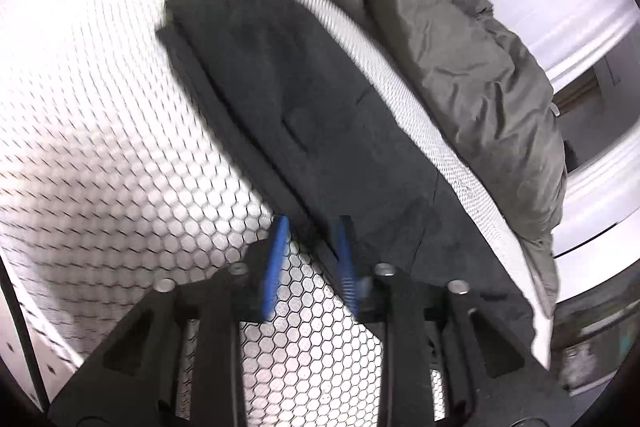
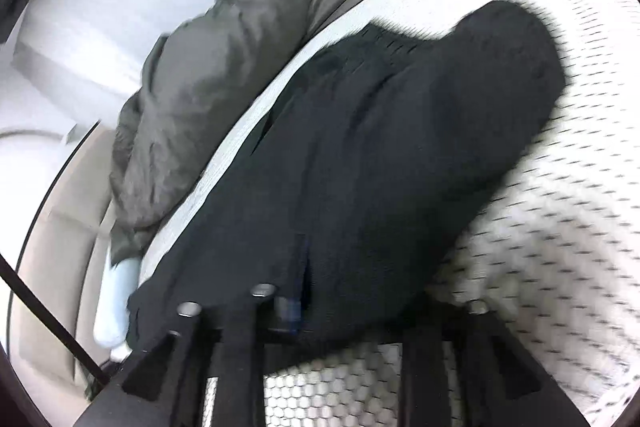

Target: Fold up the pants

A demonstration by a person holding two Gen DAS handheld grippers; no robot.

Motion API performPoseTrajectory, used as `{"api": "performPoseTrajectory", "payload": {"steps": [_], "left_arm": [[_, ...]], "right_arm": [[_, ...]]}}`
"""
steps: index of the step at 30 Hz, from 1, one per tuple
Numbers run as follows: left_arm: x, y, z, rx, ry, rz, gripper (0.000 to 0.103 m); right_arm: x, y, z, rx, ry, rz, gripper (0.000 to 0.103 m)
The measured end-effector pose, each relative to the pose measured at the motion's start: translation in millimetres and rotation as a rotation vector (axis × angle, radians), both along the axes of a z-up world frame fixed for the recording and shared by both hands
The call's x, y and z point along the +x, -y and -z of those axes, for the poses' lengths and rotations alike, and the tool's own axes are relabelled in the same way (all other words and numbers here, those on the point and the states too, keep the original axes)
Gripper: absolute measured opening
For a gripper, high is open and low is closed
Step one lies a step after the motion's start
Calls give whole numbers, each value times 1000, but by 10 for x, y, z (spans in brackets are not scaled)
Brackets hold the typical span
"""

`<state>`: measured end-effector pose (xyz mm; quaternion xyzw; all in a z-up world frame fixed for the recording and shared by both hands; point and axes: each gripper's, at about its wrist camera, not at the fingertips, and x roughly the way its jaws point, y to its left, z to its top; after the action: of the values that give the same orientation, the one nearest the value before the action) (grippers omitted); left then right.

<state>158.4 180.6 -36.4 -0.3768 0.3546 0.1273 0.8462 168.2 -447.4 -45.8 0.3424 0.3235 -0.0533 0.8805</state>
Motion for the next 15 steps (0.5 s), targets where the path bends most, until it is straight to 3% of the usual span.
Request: {"api": "performPoseTrajectory", "payload": {"steps": [1,3,5,7,8,10,15], "left_arm": [[-50,29,-51,18,7,-3,45],[-97,122,-127,14,29,18,46],[-80,288,-164,-12,52,95,53],[-6,492,-161,-46,56,190,65],[23,627,-135,-73,52,257,65],[47,812,-91,-97,34,322,67],[-7,1133,18,-148,7,448,67]], "right_arm": [[-87,30,-46,-27,19,51,47],[-220,38,-143,-69,77,115,50],[-259,-24,-241,-84,138,106,53],[-240,-155,-291,-86,187,49,84],[-228,-219,-302,-88,203,30,89],[-201,-343,-340,-99,219,-15,89],[-379,-464,-584,-184,354,28,90]]}}
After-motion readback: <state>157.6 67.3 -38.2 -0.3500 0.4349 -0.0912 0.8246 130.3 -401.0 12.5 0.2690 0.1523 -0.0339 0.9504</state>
